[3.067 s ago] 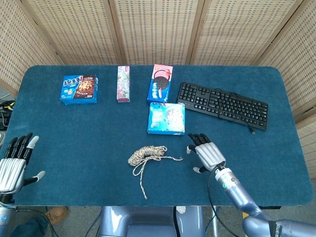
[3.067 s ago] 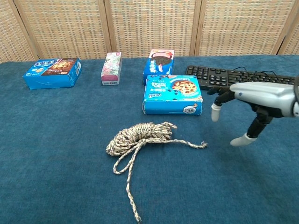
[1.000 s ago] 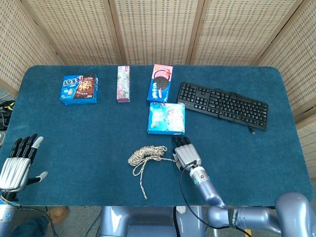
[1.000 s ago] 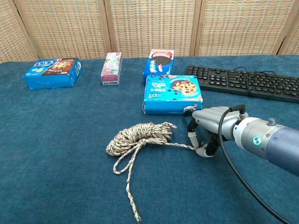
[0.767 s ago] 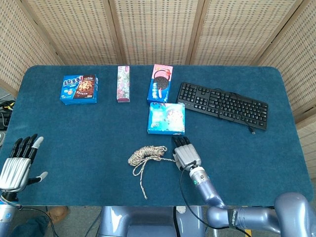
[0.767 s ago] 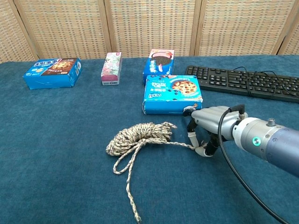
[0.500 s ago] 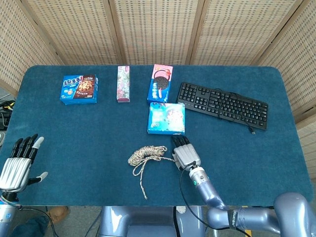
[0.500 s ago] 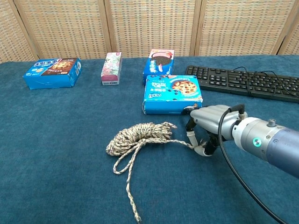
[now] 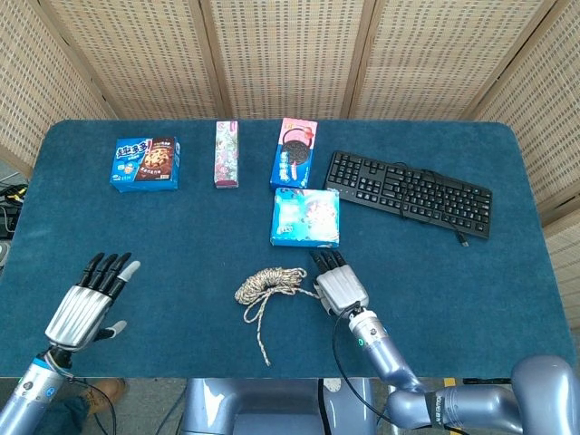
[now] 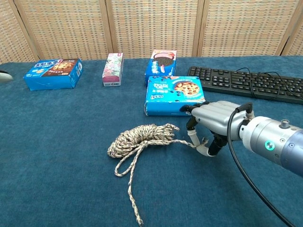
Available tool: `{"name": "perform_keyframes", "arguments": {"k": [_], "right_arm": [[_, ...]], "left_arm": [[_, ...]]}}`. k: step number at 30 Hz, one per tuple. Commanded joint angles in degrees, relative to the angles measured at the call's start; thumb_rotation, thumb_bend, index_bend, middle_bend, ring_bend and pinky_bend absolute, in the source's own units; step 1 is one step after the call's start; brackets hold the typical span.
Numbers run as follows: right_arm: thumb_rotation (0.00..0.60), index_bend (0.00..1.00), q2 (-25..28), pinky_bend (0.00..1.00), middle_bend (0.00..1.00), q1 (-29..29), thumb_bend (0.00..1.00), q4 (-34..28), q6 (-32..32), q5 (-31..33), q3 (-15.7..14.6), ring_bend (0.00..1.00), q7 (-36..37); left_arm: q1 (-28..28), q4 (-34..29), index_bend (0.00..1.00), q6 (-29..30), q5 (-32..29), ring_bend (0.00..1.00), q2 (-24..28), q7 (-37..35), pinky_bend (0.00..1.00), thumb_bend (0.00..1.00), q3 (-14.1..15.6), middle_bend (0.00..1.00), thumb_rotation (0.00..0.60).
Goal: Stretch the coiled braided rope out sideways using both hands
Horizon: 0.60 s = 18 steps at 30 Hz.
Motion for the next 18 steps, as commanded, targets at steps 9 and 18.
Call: {"name": "perform_keyframes", "arguments": {"k": [9, 18], "right_arm": [[0.600, 0.64, 0.3, 0.00, 0.00, 0.2, 0.46, -0.6, 0.2, 0.6, 0.3, 0.00, -1.9], [0.600, 0.65, 0.4, 0.00, 0.00, 0.5, 0.46, -0.7, 0.5, 2.1, 0.7, 0.00, -3.8]], "left_arm": [[-9.1, 0.8, 0.28, -9.8, 5.0, 0.00, -3.6, 2.6, 0.00, 0.05, -0.5, 0.00, 0.600], [-15.2, 5.5, 0.36, -14.1, 9.0, 0.00, -10.0, 0.9, 0.00, 0.14, -0.3, 0.00, 0.600]]}}
